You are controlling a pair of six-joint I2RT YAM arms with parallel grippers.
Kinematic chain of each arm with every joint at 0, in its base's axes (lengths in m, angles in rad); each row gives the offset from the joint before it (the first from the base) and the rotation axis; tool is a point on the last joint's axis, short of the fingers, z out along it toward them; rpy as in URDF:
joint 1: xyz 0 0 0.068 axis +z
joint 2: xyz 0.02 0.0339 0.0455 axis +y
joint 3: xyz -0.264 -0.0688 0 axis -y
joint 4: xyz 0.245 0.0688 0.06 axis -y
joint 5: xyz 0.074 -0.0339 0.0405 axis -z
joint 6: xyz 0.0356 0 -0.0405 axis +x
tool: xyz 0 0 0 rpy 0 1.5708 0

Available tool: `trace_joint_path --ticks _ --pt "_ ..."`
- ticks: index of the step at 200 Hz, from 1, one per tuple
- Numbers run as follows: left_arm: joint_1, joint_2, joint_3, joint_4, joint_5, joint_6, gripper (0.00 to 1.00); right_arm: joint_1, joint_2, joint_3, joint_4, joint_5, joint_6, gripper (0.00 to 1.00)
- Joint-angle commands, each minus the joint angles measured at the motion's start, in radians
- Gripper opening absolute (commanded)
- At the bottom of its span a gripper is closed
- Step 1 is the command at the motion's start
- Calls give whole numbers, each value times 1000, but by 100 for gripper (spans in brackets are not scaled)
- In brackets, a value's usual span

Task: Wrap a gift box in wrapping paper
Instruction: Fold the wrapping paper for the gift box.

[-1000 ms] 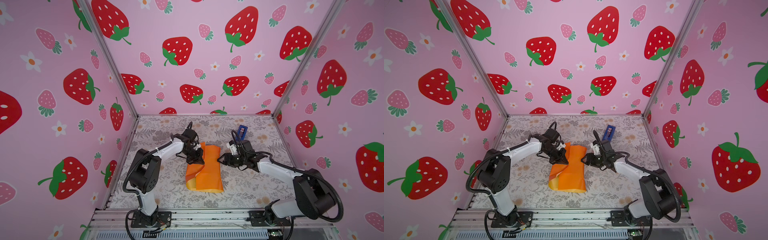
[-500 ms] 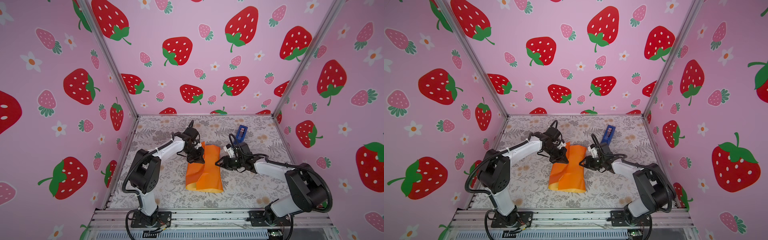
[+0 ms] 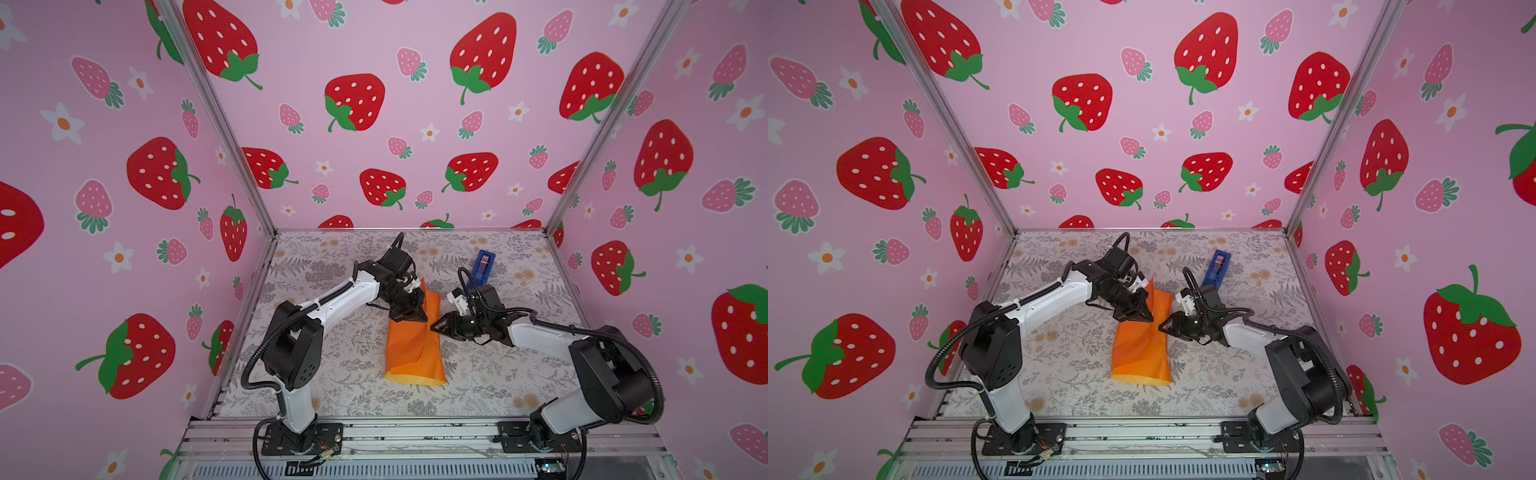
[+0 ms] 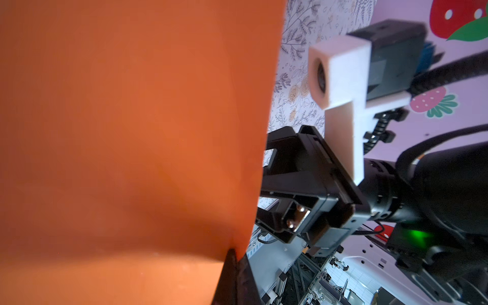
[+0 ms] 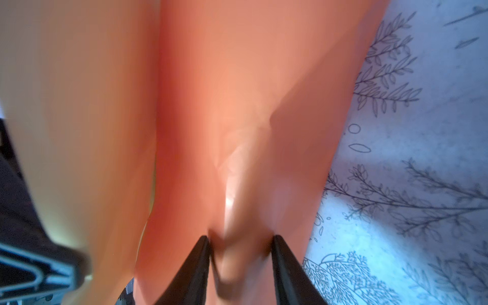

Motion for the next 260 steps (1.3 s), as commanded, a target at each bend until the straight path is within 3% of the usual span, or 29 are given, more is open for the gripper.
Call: trace_joint_path --ticks 1,118,152,223,260 --pt "-16 38 27 56 48 -49 0 9 12 8 24 -12 2 41" --pt "-66 110 3 182 71 -128 0 25 20 3 63 -19 28 39" --pt "-66 123 -4 126 8 -80 0 25 -5 -12 65 -5 41 38" --pt "-66 158 -63 150 9 -70 0 24 -70 -90 121 13 103 36" --pt "-65 175 -72 141 3 -58 0 3 -120 -106 99 22 109 43"
